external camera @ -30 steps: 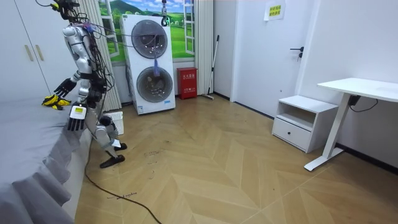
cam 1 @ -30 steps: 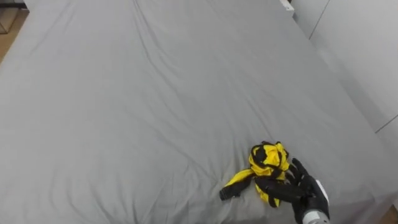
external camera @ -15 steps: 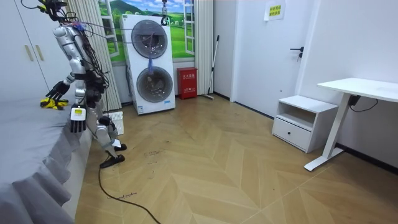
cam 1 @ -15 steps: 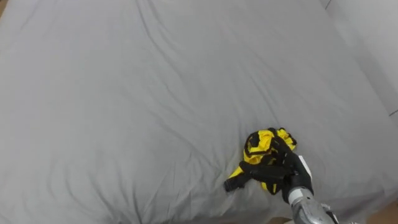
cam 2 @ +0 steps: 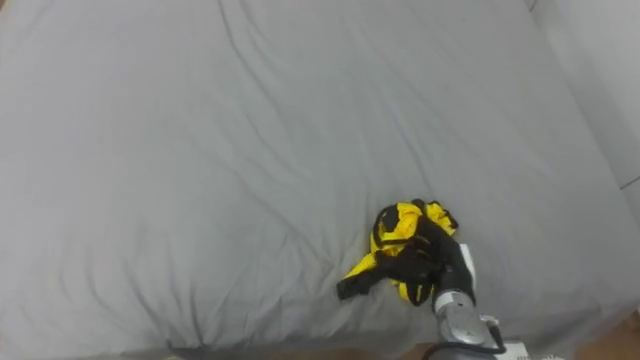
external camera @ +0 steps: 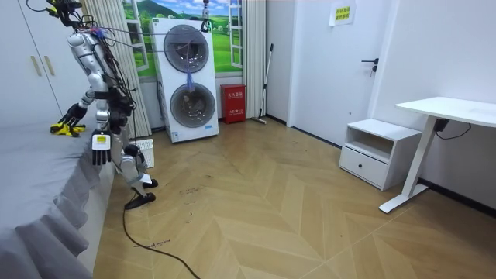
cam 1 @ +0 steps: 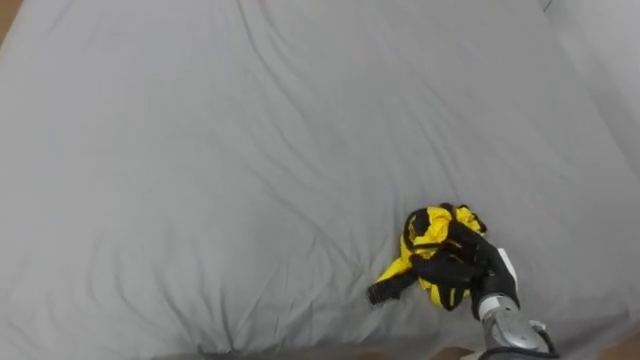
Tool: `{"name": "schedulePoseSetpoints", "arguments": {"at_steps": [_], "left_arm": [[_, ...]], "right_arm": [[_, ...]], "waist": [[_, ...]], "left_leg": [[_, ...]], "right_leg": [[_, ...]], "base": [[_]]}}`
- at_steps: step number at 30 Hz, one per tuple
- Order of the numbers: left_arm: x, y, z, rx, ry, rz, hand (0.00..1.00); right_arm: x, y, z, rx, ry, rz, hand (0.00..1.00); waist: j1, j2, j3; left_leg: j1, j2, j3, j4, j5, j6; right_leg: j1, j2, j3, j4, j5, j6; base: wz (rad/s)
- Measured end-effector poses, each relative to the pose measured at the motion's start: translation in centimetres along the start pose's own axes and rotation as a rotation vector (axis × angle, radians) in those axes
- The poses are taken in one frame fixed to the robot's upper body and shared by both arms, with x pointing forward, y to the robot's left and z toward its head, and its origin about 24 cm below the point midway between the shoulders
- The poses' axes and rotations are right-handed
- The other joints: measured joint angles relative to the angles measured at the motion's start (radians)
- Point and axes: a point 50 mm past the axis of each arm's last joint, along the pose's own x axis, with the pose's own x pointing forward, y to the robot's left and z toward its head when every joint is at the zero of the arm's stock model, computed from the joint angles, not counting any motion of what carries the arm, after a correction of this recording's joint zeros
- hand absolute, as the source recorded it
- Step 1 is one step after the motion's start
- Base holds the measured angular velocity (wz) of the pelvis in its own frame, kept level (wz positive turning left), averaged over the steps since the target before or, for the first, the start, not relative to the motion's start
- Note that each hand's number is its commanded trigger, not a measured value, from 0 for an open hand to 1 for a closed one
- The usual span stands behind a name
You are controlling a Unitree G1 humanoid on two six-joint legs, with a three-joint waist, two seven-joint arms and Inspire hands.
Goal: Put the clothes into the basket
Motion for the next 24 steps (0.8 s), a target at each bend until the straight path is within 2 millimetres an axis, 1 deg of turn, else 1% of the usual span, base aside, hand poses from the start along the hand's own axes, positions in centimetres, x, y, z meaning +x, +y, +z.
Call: {"name": "schedulePoseSetpoints", "arguments": {"at_steps": [2, 3, 4, 6, 8, 13, 17, 18, 19, 21, 22, 24], "left_arm": [[0.0, 0.1, -0.1, -0.006, 0.005, 0.004, 0.00], [0.0, 0.1, -0.1, -0.007, 0.005, 0.004, 0.00], [0.0, 0.1, -0.1, -0.005, 0.005, 0.004, 0.00], [0.0, 0.2, 0.0, -0.006, 0.005, 0.006, 0.00], [0.1, 0.1, 0.3, -0.005, -0.004, 0.004, 0.00], [0.1, 0.1, 0.4, -0.009, -0.012, 0.003, 0.00], [0.1, 0.6, 0.4, -0.004, -0.010, 0.014, 0.00], [0.0, 0.8, 0.4, -0.001, -0.010, 0.020, 0.00], [-0.1, 1.1, 0.2, 0.001, -0.007, 0.026, 0.00], [-0.2, 1.3, -0.2, -0.005, -0.008, 0.034, 0.00], [-0.3, 1.4, -0.3, -0.012, -0.008, 0.038, 0.00], [-0.4, 1.7, -0.5, -0.018, -0.008, 0.046, 0.00]], "right_arm": [[0.0, -0.7, -0.6, 0.012, 0.033, -0.022, 1.00], [-0.1, -1.1, -1.0, 0.025, 0.055, -0.036, 1.00], [-0.1, -1.4, -1.2, 0.034, 0.069, -0.043, 1.00], [-0.1, -1.8, -1.2, 0.034, 0.074, -0.049, 1.00], [-0.1, -2.4, -1.3, 0.023, 0.092, -0.056, 1.00], [-0.3, -2.5, -1.8, 0.031, 0.118, -0.040, 1.00], [-0.5, -2.6, -2.1, 0.034, 0.122, -0.034, 1.00], [-0.8, -2.9, -2.7, 0.037, 0.136, -0.037, 1.00], [-1.1, -3.0, -3.2, 0.038, 0.143, -0.028, 1.00], [-1.5, -2.9, -3.4, 0.039, 0.129, -0.003, 1.00], [-1.8, -3.0, -3.7, 0.039, 0.128, 0.009, 1.00], [-2.3, -3.1, -4.5, 0.039, 0.143, 0.017, 1.00]], "waist": [[0.000, 0.004, -0.0015], [-0.001, 0.007, -0.0036], [0.000, 0.009, -0.0031], [0.006, 0.011, -0.0032], [0.023, 0.011, -0.0032], [0.021, 0.010, -0.0034], [0.019, 0.008, -0.0044], [0.015, 0.005, -0.0044], [0.018, 0.001, -0.0057], [0.018, -0.002, -0.0072], [0.017, -0.004, -0.0063], [0.013, -0.006, -0.0071]], "left_leg": [[0.005, -0.002, -0.001, 0.000, 0.012, -0.001], [0.005, -0.003, -0.005, -0.001, 0.012, -0.001], [0.002, -0.003, -0.007, -0.002, 0.013, -0.002], [-0.003, -0.004, -0.007, -0.003, 0.013, -0.003], [-0.017, -0.003, -0.007, -0.004, 0.014, -0.005], [-0.021, -0.003, -0.007, -0.004, 0.015, -0.005], [-0.012, -0.004, -0.009, -0.004, 0.015, -0.005], [-0.004, -0.004, -0.008, -0.006, 0.015, -0.005], [0.013, -0.003, -0.004, -0.013, 0.015, -0.005], [0.031, -0.002, 0.001, -0.019, 0.015, -0.005], [0.038, -0.001, 0.002, -0.021, 0.015, -0.005], [0.052, -0.004, 0.004, -0.024, 0.014, -0.005]], "right_leg": [[0.009, -0.001, -0.002, -0.004, 0.000, 0.000], [0.013, -0.001, -0.007, -0.012, 0.000, 0.000], [0.012, 0.000, -0.008, -0.015, 0.000, -0.001], [0.006, 0.002, -0.008, -0.014, 0.001, -0.001], [-0.008, 0.003, -0.007, -0.014, 0.002, -0.003], [-0.011, 0.004, -0.008, -0.016, 0.002, -0.003], [-0.002, 0.004, -0.009, -0.017, 0.002, -0.003], [0.005, 0.004, -0.006, -0.017, 0.002, -0.003], [0.017, 0.004, -0.004, -0.019, 0.002, -0.003], [0.035, 0.003, -0.004, -0.029, 0.002, -0.003], [0.045, 0.002, -0.004, -0.035, 0.002, -0.003], [0.066, 0.001, -0.006, -0.050, 0.000, 0.000]], "base": [[0.07], [0.08], [0.06], [0.00], [0.00], [0.00], [0.00], [-0.03], [-0.06], [-0.05], [0.00], [0.00]]}}
